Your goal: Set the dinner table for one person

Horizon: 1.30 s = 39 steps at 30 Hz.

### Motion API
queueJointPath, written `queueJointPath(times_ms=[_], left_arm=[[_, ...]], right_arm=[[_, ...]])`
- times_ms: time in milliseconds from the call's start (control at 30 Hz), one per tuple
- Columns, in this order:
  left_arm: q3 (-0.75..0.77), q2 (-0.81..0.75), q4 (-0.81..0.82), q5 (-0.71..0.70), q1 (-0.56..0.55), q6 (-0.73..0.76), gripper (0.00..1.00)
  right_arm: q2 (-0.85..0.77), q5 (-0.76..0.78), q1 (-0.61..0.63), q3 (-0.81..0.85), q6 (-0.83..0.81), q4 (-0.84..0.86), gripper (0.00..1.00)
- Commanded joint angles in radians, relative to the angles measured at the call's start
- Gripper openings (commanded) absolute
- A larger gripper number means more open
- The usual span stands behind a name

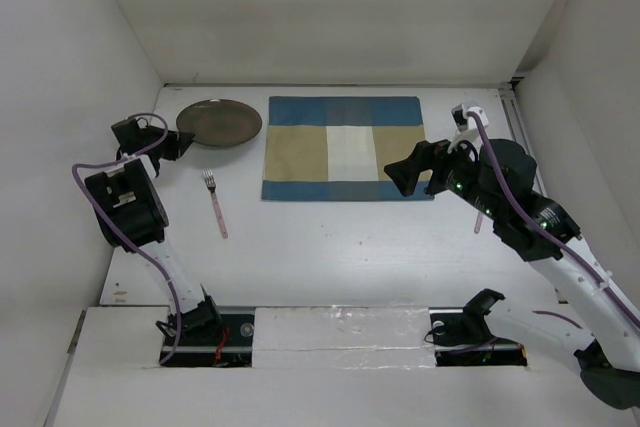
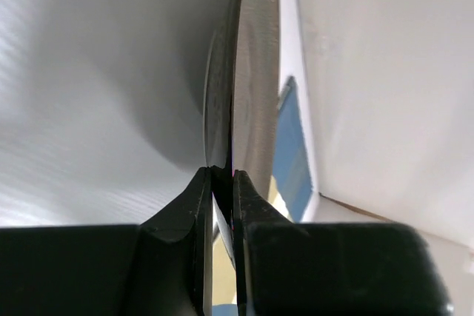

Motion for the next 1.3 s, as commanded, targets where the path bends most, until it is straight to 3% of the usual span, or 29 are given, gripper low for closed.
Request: queueJointPath(times_ms=[0, 167, 433, 767, 900, 1267], left_arm=[[0.006, -0.066, 0.333, 0.201, -0.013, -0.154, 0.00], [-0.050, -0.089, 0.565, 0.256, -0.013, -0.278, 0.00], [-0.081, -0.089, 0.781, 0.304, -0.048, -0.408, 0.00], [-0.061, -0.119, 0.751, 0.306, -0.186, -0.387, 0.00], [-0.052, -0.138, 0.662, 0.270, -0.304, -0.317, 0.00], [-0.050, -0.046, 0.774, 0.201, -0.517, -0.346, 0.00]], right_arm=[[-0.017, -0.007, -0.004, -0.001, 0.009, 0.048, 1.00], [-0.017, -0.007, -0.004, -0.010, 0.018, 0.057, 1.00], [-0.017, -0.007, -0.004, -0.010, 0.018, 0.057, 1.00], [-0.017, 0.036, -0.024, 0.020, 0.009, 0.028, 1.00], [-0.017, 0.046, -0.045, 0.045, 0.009, 0.007, 1.00], [-0.045, 0.046, -0.093, 0.073, -0.019, -0.044, 1.00]])
